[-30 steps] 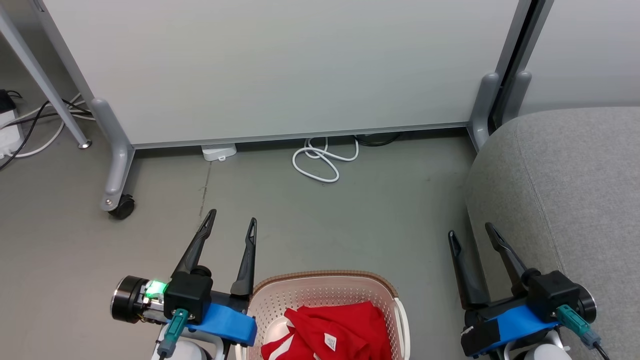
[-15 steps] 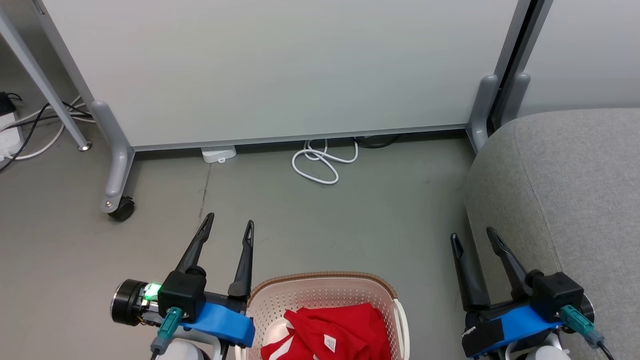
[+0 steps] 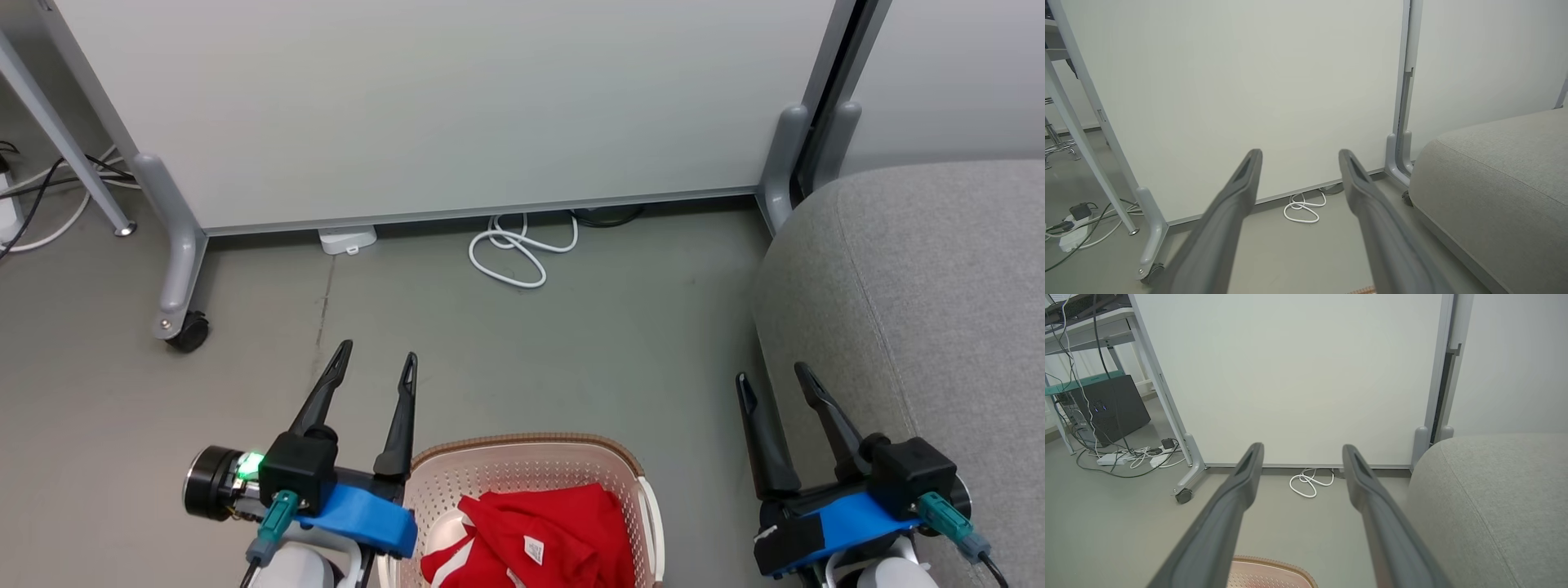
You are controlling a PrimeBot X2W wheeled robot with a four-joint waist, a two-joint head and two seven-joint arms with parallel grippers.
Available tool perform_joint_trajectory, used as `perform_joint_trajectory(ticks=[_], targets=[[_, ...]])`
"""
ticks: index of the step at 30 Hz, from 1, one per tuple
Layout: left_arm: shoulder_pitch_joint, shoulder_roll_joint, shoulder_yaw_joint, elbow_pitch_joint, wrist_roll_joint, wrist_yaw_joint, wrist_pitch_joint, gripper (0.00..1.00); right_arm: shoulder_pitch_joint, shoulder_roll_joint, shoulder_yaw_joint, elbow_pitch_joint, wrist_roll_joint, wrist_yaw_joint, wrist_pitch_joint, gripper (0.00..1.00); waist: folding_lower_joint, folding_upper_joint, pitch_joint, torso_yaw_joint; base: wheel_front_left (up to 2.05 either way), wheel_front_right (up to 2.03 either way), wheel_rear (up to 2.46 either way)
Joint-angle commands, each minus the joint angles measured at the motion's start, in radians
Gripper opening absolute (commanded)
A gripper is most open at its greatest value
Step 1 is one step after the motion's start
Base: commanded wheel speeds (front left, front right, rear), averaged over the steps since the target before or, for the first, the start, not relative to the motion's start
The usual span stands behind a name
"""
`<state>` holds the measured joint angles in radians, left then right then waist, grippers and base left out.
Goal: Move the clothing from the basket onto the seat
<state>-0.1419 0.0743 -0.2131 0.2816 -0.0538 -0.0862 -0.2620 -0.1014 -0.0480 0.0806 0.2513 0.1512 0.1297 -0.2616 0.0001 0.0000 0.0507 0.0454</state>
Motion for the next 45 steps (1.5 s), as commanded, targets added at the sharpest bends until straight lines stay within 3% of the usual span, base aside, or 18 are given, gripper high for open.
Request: perform_joint_trajectory(ticks=[1, 7, 16, 29, 45], targets=[[-0.022, -0.001, -0.001, 0.003, 0.002, -0.003, -0.005, 1.00, -0.016, -0.004, -0.001, -0.005, -0.004, 0.002, -0.005, 1.00, -0.0001, 0.0000, 0.008, -0.003, 0.00, 0.00, 0.00], [-0.107, 0.013, -0.046, 0.073, 0.021, -0.027, -0.004, 1.00, -0.052, -0.004, -0.004, -0.021, -0.018, 0.002, -0.005, 1.00, -0.0001, 0.0000, 0.068, -0.015, 0.00, 0.00, 0.00], [-0.285, 0.048, -0.186, 0.235, 0.036, -0.045, -0.004, 1.00, -0.138, -0.004, 0.003, -0.058, -0.051, 0.002, -0.005, 1.00, -0.0001, 0.0000, 0.234, -0.057, 0.00, 0.00, 0.00], [-0.538, 0.120, -0.558, 0.507, -0.035, -0.043, -0.004, 1.00, -0.288, -0.004, 0.016, -0.119, -0.086, 0.001, -0.005, 1.00, -0.0001, 0.0000, 0.491, -0.135, 0.00, 0.00, 0.00], [-0.794, 0.145, -0.957, 0.852, -0.159, -0.044, -0.001, 1.00, -0.405, -0.004, 0.037, -0.195, -0.124, 0.001, -0.005, 1.00, -0.0001, 0.0000, 0.757, -0.186, 0.00, 0.00, 0.00]])
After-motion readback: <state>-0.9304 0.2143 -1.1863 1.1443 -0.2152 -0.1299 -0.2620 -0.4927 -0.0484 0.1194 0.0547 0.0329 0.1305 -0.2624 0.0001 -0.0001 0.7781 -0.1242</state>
